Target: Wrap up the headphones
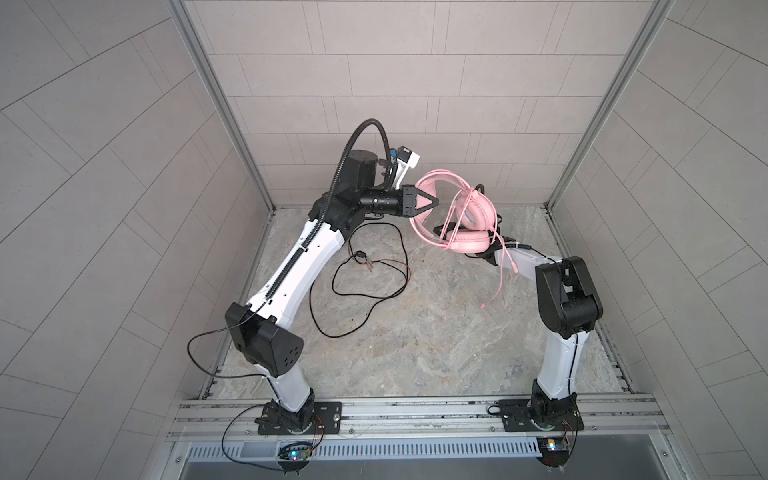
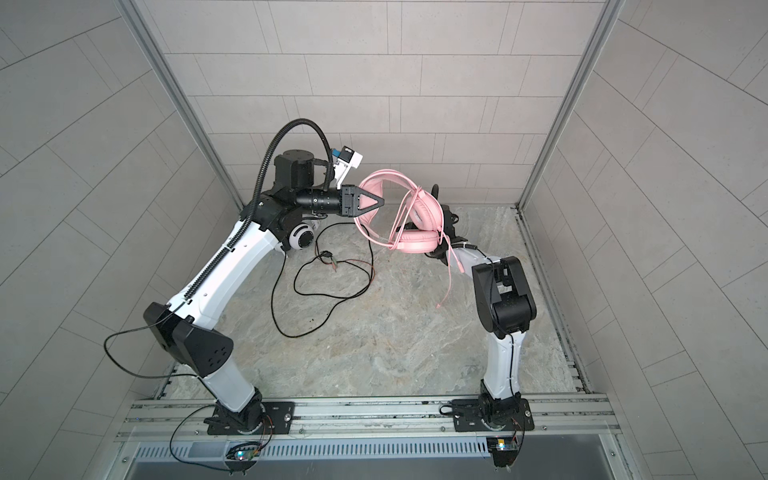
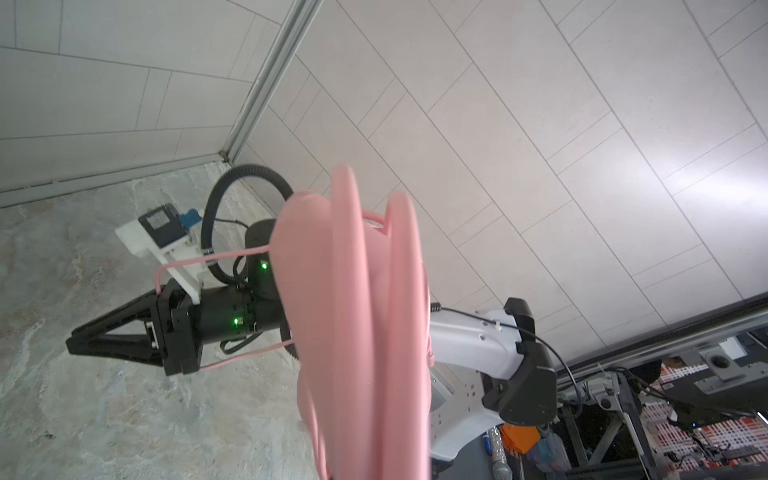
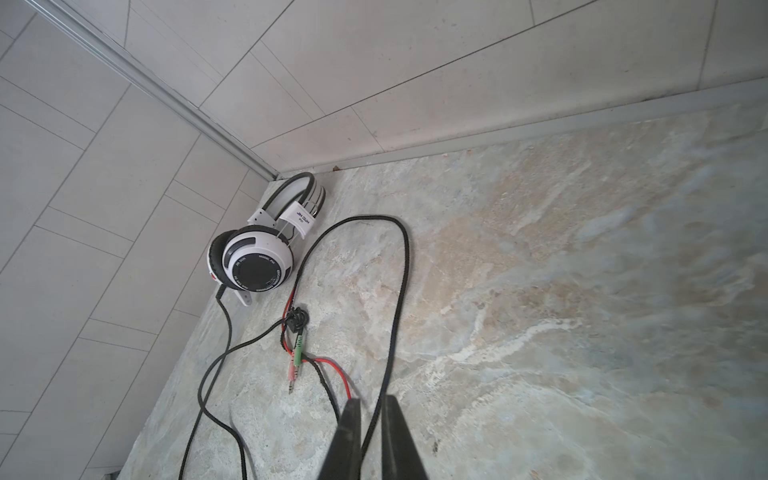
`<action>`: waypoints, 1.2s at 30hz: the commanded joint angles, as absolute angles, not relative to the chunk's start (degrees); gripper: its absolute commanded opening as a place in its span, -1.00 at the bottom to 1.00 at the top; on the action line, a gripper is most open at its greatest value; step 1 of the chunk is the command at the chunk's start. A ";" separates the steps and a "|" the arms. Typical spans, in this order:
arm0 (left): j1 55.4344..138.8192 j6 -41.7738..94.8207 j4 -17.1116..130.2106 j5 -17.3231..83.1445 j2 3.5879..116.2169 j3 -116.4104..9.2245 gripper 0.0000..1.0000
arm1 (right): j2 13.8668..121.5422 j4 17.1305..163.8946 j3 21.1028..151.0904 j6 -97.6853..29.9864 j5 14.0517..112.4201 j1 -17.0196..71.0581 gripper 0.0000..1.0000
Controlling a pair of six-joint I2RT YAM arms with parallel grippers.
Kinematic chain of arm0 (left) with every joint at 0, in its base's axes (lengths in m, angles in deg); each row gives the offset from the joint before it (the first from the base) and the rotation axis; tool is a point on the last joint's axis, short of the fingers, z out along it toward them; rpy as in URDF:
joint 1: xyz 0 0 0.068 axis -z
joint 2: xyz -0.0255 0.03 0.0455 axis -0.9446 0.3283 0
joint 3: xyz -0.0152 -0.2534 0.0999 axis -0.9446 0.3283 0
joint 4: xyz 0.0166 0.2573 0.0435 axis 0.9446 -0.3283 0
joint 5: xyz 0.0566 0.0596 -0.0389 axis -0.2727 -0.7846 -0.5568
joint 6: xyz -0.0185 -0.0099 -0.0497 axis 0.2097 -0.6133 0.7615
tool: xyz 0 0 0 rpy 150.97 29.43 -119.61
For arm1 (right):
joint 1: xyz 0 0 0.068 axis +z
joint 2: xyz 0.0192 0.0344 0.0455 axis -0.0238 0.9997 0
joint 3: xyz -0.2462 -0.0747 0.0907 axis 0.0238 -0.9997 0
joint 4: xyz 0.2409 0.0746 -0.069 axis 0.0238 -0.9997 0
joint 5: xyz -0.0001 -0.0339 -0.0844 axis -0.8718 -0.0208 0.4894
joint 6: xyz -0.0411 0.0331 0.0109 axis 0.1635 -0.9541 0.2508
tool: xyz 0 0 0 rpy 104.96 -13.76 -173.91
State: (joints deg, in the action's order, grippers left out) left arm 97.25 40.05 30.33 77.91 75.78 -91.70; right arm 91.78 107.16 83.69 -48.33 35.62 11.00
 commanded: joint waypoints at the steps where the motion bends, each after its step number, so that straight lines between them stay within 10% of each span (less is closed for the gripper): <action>1: 96.43 45.35 42.80 78.16 72.59 -90.84 -1.00 | 92.14 114.30 80.84 -52.35 34.53 11.64 -0.78; 11: 92.19 60.63 65.11 73.53 71.49 -83.34 -1.00 | 88.56 120.75 70.43 -54.90 34.88 14.10 -0.72; 36: 86.95 58.32 63.05 64.60 69.72 -84.33 -1.00 | 80.74 125.08 56.49 -56.05 36.96 20.00 -0.71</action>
State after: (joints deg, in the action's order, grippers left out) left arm 87.63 58.80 54.88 66.54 74.20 -81.95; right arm 81.99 122.92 57.97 -54.61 36.30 20.00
